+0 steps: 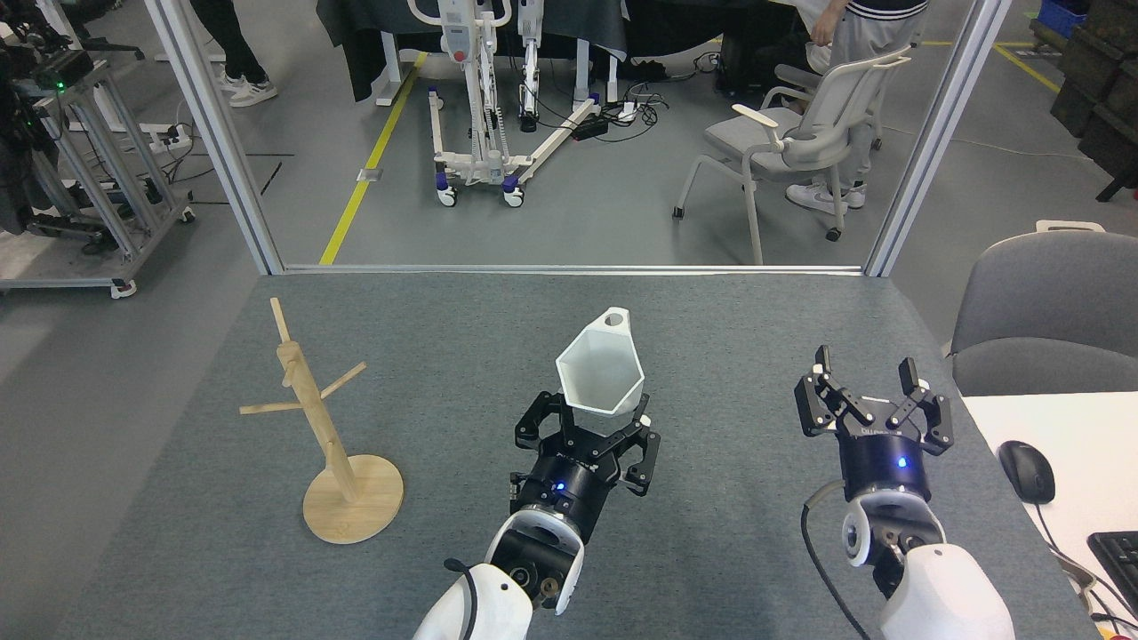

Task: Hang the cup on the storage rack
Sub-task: 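Carry the white cup with the left gripper toward the wooden stand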

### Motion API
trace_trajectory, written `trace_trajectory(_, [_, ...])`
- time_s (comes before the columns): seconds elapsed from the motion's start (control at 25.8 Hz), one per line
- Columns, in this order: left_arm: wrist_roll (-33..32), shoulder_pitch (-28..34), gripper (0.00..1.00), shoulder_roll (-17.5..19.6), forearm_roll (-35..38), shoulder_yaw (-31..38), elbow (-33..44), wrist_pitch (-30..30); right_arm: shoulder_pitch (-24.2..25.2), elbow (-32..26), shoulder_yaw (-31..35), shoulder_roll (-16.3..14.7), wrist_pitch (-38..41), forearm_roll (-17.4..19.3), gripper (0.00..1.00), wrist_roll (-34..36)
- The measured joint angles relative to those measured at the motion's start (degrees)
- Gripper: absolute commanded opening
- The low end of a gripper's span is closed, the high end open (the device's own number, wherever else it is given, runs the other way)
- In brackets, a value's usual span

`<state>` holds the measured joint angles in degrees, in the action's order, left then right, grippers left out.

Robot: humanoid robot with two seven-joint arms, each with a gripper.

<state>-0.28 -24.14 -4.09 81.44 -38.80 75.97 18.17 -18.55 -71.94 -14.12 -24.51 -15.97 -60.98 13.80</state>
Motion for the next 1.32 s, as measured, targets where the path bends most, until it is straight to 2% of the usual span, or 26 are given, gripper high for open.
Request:
trace_trajectory(0.23, [2.8, 2.6, 0.02, 1.2, 4.8, 0.1, 4.5, 0.4, 6.4, 0.8, 7.2, 2.2, 7.6, -5.7, 0.99, 0.0])
trace_trajectory(0.43, [3.6, 4.2, 0.02, 2.9, 8.0, 1.0, 9.7, 0.6, 9.0, 0.8, 8.4, 2.9, 9.0, -6.6, 0.99, 0.0])
trace_trajectory(0.81, [6.2, 9.2, 0.03, 6.1, 9.4, 8.3, 19.1, 2.1, 9.3, 0.5, 8.8, 3.5, 8.5, -7.0, 1.0, 0.3])
trace_trajectory(1.01, [8.6, 11.5, 0.02, 8.1, 9.9, 10.5, 21.0, 2.3, 8.9, -0.2, 8.9, 3.8, 8.1, -10.9, 1.0, -1.7])
trace_trajectory(1.2, [10.0, 12.5, 0.03, 9.2, 10.1, 12.4, 22.2, 2.6, 9.8, -6.2, 10.4, 4.1, 7.9, -13.2, 1.0, -9.7])
trace_trajectory(1.32, [10.3, 12.9, 0.03, 9.3, 10.1, 14.2, 22.6, 2.8, 11.4, -10.0, 12.3, 5.6, 7.9, -14.2, 1.0, -13.3])
